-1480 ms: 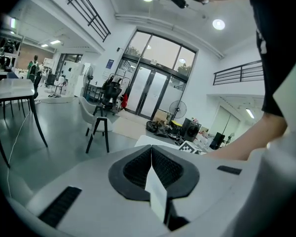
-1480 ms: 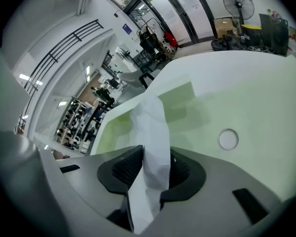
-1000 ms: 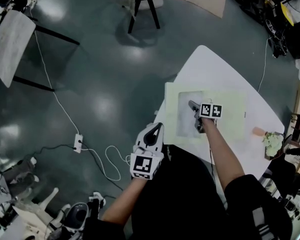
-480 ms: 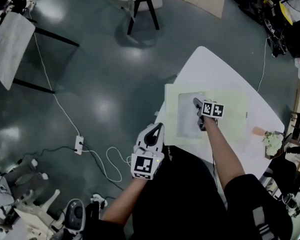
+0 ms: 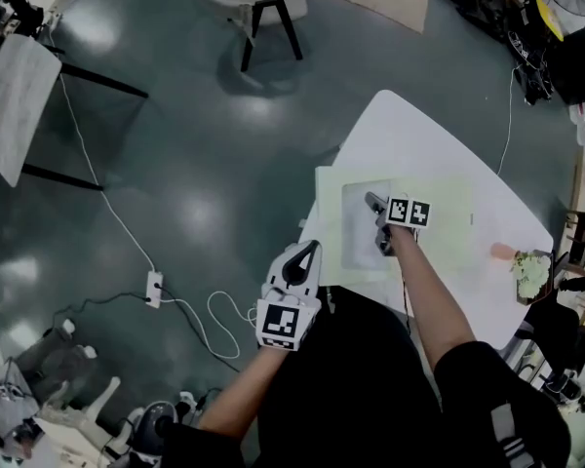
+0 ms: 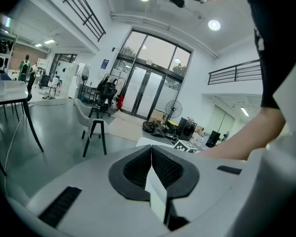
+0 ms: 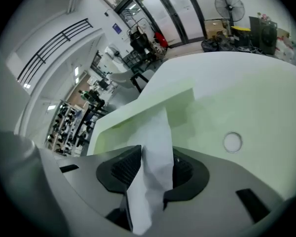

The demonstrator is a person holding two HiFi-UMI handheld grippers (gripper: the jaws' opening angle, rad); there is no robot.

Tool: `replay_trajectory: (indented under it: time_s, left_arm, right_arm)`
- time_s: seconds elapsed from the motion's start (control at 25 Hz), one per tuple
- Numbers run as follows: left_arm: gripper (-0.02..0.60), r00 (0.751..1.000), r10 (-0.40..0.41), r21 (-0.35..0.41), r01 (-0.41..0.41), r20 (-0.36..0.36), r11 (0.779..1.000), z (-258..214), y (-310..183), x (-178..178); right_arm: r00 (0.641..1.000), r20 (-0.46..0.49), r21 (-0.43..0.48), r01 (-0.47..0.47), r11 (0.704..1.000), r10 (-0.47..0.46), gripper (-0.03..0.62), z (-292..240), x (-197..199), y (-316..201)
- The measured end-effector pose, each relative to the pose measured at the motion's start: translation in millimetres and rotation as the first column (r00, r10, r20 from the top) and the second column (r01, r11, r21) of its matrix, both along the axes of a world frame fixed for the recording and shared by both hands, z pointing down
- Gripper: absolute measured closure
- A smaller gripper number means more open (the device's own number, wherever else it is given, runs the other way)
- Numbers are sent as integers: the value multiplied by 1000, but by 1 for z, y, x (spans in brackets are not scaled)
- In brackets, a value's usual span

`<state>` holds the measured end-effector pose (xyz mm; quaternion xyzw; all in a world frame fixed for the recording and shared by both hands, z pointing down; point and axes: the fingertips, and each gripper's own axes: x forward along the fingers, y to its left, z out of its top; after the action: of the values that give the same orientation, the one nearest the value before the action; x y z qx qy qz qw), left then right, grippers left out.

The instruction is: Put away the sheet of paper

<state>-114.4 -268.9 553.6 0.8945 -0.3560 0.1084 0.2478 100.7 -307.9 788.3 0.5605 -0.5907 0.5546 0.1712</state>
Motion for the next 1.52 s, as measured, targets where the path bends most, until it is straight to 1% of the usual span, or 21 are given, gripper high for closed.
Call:
replay_trajectory:
  time_s: [0.08, 0.16, 0.28, 0.4, 0.52, 0.68, 0.92, 1.04, 1.16, 1.24, 1.32, 1.4, 1.52]
  left_arm:
    - [577, 1000, 2, 1, -2, -1, 1000, 2, -1, 0]
    - [577, 1000, -2, 7, 2, 1, 1000, 2, -2, -1]
    - [577, 1000, -20, 19, 20, 3, 1000, -2, -3, -4]
    - [577, 999, -33, 26, 33, 15, 999, -4, -1, -9]
    - [577, 998, -54, 36, 53, 25, 998, -9, 2, -18]
    - [577, 992, -122, 33, 121, 17, 992, -20, 3, -33]
    - [577, 985, -166, 86, 162, 49, 983, -41, 2, -35]
    - [577, 980, -193, 96, 187, 51, 978, -48, 9, -30]
    - [577, 977, -209, 104, 203, 46, 974, -57, 15, -15]
    - [577, 981, -193, 117, 188, 33, 975, -69, 24, 5]
    - [577, 987, -160, 137, 157, 11, 978, -84, 35, 28]
    - [577, 991, -131, 157, 130, 1, 979, -95, 44, 46]
    - [577, 994, -108, 198, 102, 15, 975, -108, 54, 68]
  right_arm:
    - [998, 0, 26, 59, 998, -59, 468, 0, -12, -1]
    - [996, -13, 38, 86, 996, -86, 467, 1, -16, -2]
    - [997, -11, 43, 77, 996, -76, 460, 3, -16, -3]
    - [999, -24, 56, 48, 997, -46, 434, 0, -8, -4]
    - [997, -49, 73, 55, 996, -52, 422, -9, -1, -1]
    - [995, -77, 107, 66, 992, -58, 414, -30, 14, 10]
    - [997, -54, 198, 67, 978, -58, 414, -77, 42, 33]
    - [995, -43, 273, 96, 957, -88, 414, -112, 45, 53]
    - [988, -39, 348, 152, 925, -147, 414, -151, 37, 74]
    - [986, -40, 407, 163, 898, -161, 414, -179, 38, 87]
    - [983, -64, 455, 184, 871, -174, 416, -207, 41, 99]
    - [978, -89, 477, 209, 854, -189, 416, -231, 43, 110]
    - [977, -85, 514, 212, 831, -197, 429, -267, 50, 126]
